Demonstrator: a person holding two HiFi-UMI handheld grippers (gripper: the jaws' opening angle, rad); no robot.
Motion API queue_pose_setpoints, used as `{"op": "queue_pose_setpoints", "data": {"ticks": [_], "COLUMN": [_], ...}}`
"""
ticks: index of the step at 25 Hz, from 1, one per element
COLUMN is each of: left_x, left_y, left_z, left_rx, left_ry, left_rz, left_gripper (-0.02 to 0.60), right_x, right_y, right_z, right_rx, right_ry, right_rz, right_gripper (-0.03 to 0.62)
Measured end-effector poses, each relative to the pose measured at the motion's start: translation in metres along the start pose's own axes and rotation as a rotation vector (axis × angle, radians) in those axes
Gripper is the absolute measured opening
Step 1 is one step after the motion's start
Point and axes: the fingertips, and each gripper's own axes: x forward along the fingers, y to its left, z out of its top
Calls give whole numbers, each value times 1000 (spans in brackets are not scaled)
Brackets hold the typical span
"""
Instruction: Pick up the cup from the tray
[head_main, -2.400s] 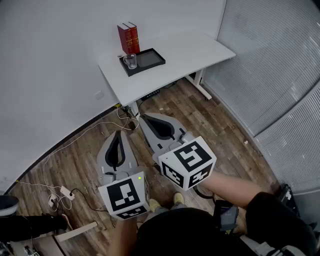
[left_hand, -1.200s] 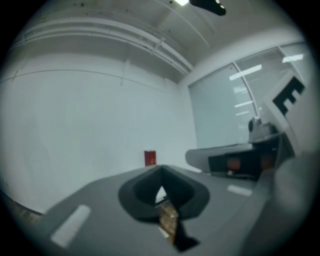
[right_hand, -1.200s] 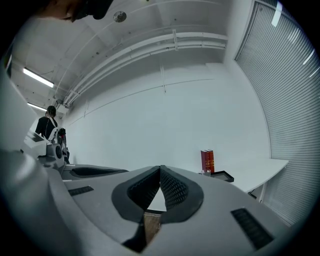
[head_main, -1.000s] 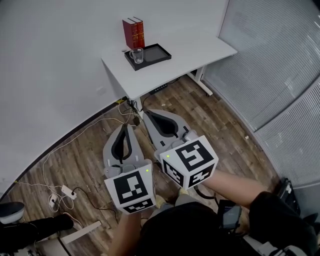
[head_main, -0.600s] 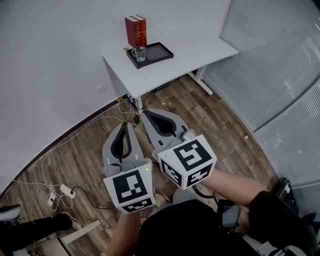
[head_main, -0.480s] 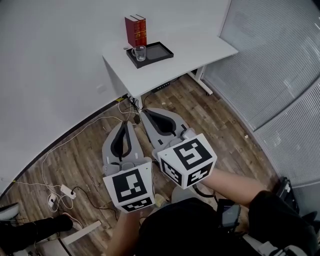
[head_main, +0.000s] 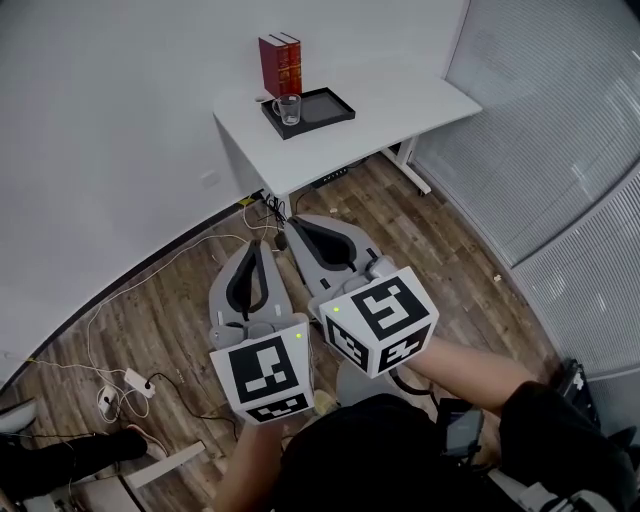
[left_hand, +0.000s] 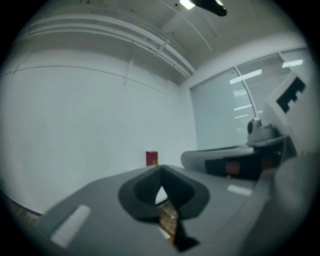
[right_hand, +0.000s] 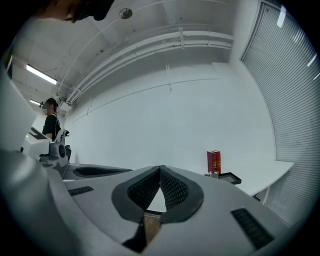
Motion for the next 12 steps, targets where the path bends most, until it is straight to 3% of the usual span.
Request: {"op": "queue_pose_setpoints", "data": {"ticks": [12], "left_x": [-2], "left_y": [4], "left_z": [-4], "left_rx": [19], "left_ry": [20], "left_rz": [-13], "left_gripper": [2], "right_x": [6], "right_y": [9], "right_z": [-3], "right_rx": [19], "right_ry": [-8], "right_rz": [18], "right_gripper": [14]}}
